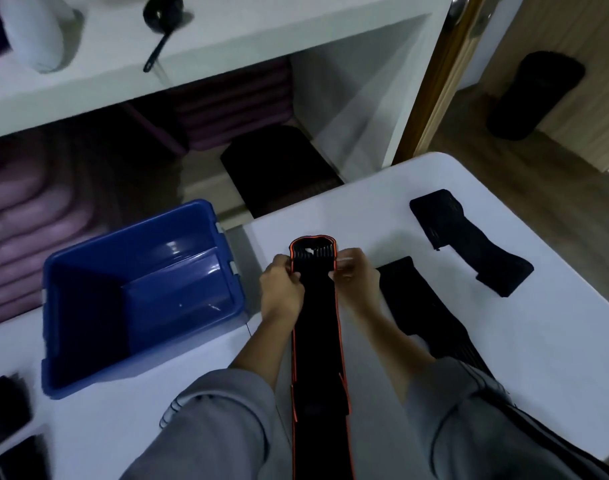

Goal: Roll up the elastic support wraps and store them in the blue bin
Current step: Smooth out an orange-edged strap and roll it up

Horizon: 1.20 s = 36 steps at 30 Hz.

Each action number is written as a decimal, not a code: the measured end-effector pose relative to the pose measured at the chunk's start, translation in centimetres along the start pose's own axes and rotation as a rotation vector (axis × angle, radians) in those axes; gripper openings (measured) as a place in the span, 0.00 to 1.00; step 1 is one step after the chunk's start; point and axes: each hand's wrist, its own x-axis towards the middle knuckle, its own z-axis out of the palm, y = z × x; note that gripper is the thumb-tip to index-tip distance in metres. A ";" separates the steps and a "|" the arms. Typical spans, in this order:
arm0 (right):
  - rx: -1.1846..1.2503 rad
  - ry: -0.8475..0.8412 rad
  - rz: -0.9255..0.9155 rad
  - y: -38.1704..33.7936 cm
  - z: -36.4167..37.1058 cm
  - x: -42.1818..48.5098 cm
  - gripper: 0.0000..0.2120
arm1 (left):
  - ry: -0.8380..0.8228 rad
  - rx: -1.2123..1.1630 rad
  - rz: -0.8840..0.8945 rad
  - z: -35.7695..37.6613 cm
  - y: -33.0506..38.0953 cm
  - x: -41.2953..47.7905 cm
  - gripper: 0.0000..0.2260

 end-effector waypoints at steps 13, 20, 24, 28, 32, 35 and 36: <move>-0.161 -0.199 0.024 1.2 -1.1 -2.0 0.30 | -0.168 -0.056 -0.147 -0.5 -1.5 -1.1 0.12; -0.170 -0.251 0.107 1.1 -1.8 -7.4 0.22 | -0.133 -0.144 -0.202 -1.6 -2.6 -6.5 0.16; -0.071 -0.255 0.169 0.8 -2.4 -8.1 0.24 | -0.152 -0.220 -0.235 -2.4 -2.7 -6.9 0.17; -0.113 -0.267 0.190 1.8 -3.2 -9.8 0.21 | -0.179 -0.251 -0.306 -3.3 -3.5 -8.2 0.15; -0.160 -0.311 0.193 2.6 -3.2 -11.9 0.18 | -0.255 -0.154 -0.345 -3.2 -4.2 -10.1 0.16; -0.108 -0.293 0.215 2.6 -3.5 -12.8 0.18 | -0.281 -0.180 -0.325 -3.3 -4.1 -10.9 0.17; -0.095 -0.287 0.222 2.6 -3.6 -13.1 0.17 | -0.270 -0.175 -0.322 -3.4 -4.2 -11.2 0.15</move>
